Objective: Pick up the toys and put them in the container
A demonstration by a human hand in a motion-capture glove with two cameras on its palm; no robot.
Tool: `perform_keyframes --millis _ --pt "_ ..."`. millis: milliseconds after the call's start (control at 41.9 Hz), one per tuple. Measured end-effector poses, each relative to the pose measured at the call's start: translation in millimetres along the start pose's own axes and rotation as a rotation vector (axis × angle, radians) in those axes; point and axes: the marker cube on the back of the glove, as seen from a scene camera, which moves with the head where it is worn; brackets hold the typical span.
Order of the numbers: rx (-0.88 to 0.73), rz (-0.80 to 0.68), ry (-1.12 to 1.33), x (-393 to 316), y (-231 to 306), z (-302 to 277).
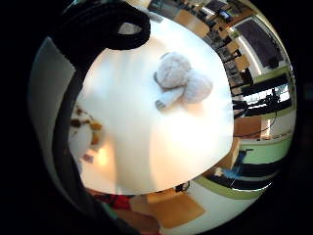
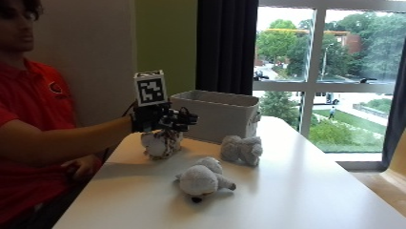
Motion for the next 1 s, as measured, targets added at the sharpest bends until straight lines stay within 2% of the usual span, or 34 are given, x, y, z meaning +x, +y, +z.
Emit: perform_keyframes --millis 429,549,668,763,1002 --pt "-0.084 -0.055 0.067 -22 8 31" --pt "-0.134 -0.018 0.065 -20 8 44" --pt "-0.195 -0.001 0.173 -4 7 59" --pt "-0.227 -0.002 0.09 -14 6 62" --pt "-0.232 -0.009 0.147 -21 -1 62"
